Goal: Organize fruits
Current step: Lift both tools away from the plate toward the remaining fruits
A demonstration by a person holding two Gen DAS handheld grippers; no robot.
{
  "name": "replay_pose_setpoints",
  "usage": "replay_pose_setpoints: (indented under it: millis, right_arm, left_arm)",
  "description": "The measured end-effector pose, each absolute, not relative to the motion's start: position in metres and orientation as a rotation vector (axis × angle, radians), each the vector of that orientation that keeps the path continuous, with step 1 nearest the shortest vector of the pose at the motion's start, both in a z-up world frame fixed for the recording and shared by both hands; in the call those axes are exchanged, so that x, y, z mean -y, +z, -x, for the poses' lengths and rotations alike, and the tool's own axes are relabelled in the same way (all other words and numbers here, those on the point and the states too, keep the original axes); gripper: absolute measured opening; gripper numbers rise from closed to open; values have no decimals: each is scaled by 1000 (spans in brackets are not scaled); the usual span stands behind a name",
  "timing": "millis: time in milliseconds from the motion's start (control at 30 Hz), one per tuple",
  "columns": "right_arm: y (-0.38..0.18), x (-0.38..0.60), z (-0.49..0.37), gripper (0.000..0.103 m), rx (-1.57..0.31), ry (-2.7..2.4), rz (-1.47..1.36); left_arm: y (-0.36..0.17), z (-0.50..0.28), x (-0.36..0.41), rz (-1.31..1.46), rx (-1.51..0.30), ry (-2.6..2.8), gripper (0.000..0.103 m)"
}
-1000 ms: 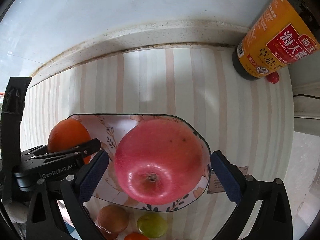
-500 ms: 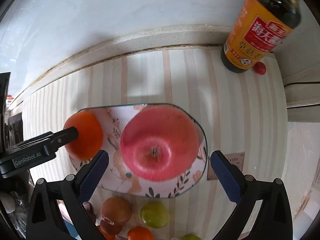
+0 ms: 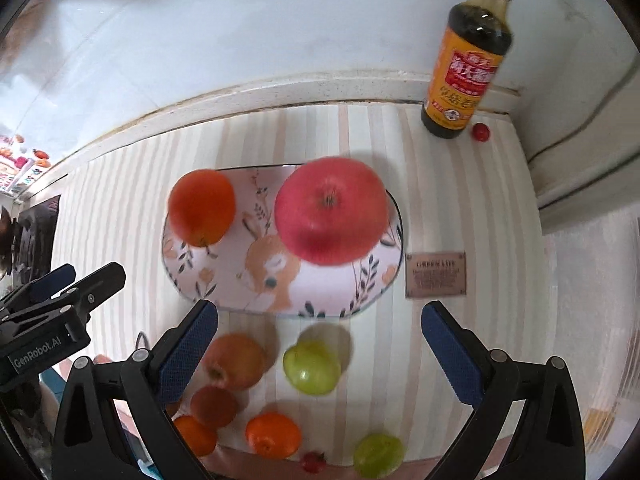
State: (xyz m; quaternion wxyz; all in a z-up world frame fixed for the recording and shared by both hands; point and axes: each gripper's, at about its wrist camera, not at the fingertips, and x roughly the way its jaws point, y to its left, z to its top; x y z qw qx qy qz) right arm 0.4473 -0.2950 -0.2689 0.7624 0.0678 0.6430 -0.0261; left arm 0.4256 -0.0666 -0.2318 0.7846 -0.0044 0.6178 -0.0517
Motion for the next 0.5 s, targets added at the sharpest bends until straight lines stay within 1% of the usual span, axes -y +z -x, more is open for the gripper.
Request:
replay_pose_setpoints:
  millis: [300,500]
  right_arm:
    - [-215,279,-373,103,-1251,-117,-143]
    - [-183,264,-338,103,-1186,-125,-167]
  left_arm:
    - [-187,-364,56,-41,-1197,-160,93]
    - [-163,-332,44,-22,-1153,-209,93]
